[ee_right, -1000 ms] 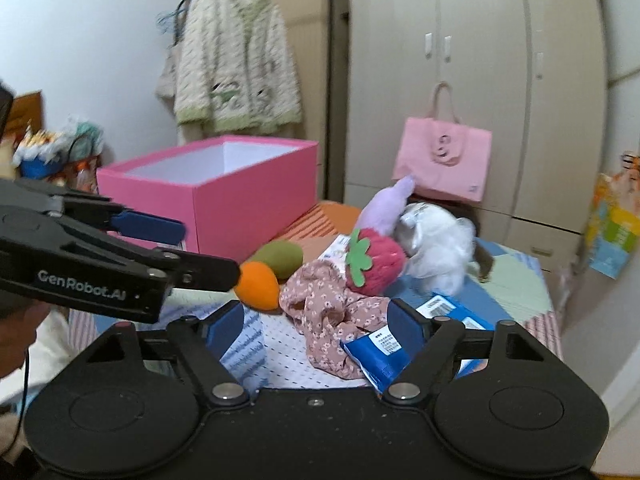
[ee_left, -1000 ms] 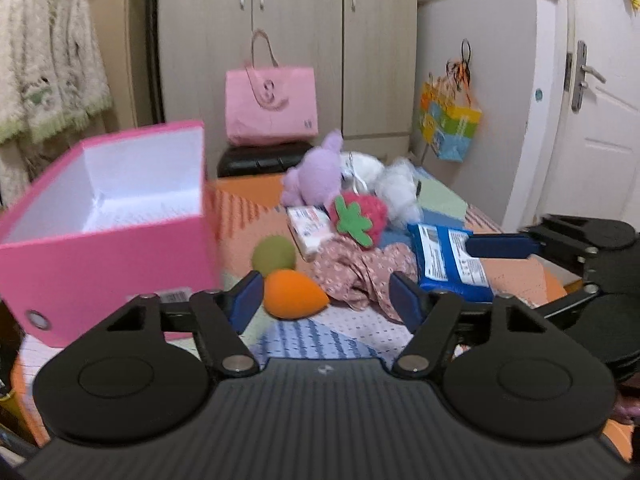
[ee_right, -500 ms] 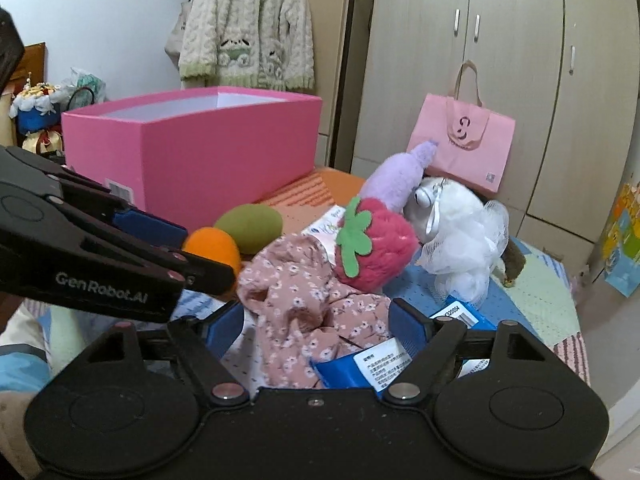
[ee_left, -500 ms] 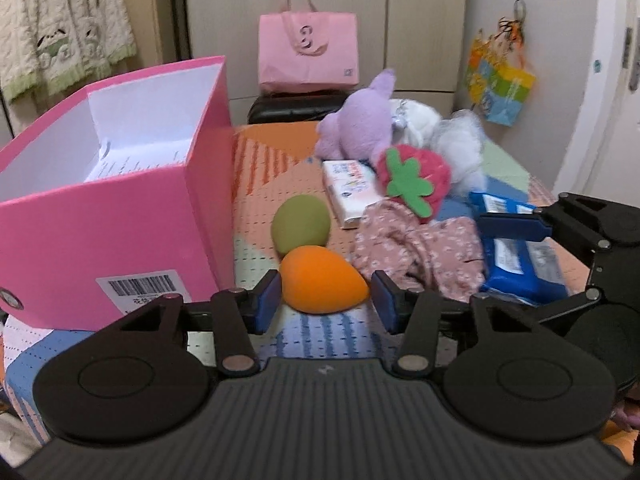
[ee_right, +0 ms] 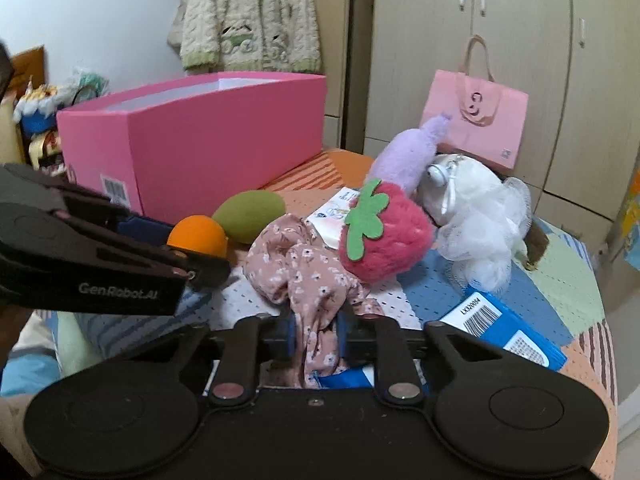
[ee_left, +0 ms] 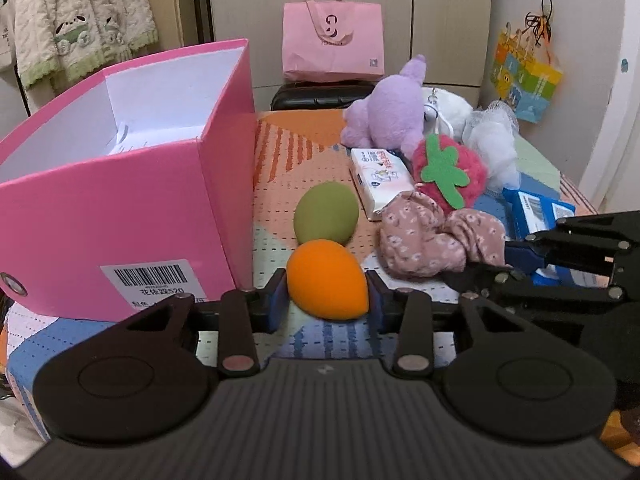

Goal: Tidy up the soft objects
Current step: 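Grasp the orange sponge with the left tool while the right tool grasps the pink scrunchie, then carry the orange sponge and scrunchie into the pink box with both tools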

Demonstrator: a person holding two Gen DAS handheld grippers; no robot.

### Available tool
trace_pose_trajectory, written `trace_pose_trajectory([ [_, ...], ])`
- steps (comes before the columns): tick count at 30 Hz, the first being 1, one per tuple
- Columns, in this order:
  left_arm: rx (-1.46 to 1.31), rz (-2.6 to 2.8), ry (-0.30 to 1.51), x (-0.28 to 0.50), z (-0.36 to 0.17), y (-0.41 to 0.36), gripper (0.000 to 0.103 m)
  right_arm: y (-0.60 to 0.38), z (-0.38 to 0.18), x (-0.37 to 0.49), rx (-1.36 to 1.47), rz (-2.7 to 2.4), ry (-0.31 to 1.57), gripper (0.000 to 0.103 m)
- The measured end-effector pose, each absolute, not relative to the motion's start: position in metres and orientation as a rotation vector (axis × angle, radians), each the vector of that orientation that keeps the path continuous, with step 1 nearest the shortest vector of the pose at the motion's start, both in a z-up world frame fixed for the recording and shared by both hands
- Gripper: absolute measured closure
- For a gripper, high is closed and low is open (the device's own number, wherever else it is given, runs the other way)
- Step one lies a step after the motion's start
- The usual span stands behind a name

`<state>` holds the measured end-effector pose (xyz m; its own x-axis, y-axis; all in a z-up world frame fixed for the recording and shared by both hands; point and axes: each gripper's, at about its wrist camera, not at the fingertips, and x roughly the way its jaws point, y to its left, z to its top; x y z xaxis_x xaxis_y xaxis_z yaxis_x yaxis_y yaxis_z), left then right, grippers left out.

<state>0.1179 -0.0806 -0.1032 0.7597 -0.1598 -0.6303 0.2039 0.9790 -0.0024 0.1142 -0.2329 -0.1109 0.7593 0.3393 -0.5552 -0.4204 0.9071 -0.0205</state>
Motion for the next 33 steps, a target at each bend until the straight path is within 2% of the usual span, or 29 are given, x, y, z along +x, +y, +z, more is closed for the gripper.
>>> trace_pose_trajectory([
  [16,0.037,-0.278,0.642,0.090,-0.080,-0.065,0.065,-0.226,-0.081,0.084,-0.087,0.395,0.496,0.087],
  [33,-0.001,-0.300,0.678,0.084,-0.081,-0.049,0.065,-0.226,-0.082,0.072,-0.068,0.334,0.516,0.087],
])
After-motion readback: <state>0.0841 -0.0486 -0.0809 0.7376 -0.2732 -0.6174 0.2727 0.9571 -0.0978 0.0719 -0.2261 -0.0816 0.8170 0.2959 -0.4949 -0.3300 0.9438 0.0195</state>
